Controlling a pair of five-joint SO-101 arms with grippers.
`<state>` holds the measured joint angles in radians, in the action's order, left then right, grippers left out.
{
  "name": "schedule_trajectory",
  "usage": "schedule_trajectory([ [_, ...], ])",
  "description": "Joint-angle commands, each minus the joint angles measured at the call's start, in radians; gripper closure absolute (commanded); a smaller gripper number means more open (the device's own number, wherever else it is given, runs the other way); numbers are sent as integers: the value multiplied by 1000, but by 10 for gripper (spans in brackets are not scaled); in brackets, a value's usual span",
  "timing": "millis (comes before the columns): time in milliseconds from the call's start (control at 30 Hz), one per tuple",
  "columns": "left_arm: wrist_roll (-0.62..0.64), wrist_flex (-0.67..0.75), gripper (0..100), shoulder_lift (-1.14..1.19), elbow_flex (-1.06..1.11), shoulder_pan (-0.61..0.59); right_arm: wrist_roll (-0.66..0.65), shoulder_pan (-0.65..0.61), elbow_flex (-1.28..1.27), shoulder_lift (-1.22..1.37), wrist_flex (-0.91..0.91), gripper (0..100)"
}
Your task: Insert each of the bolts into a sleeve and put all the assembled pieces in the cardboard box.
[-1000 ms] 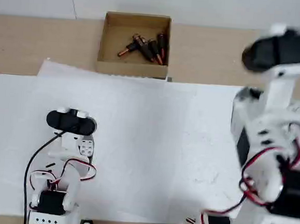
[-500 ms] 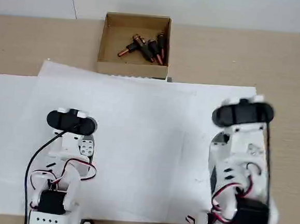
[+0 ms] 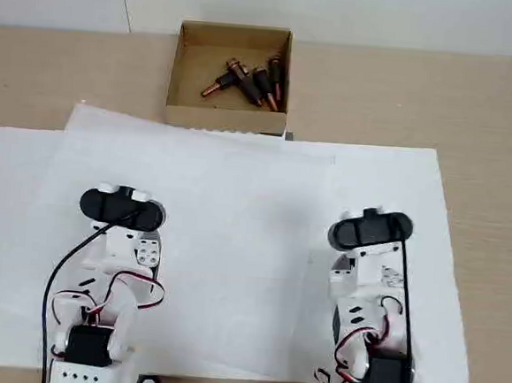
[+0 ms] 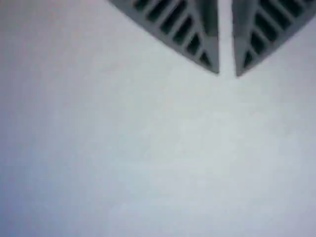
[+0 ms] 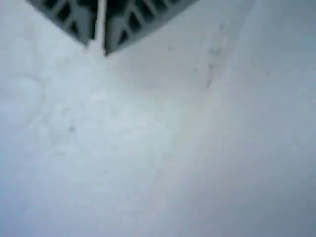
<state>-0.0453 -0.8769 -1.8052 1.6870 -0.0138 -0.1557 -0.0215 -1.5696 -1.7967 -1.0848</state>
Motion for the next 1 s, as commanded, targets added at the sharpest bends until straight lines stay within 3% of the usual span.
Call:
schedule_trajectory([
  [0, -8, -3, 993, -8, -5, 5, -5, -4, -34, -8, 48, 996],
  [967, -8, -3, 993, -8, -5, 5, 35, -4, -95, -18, 104, 995],
])
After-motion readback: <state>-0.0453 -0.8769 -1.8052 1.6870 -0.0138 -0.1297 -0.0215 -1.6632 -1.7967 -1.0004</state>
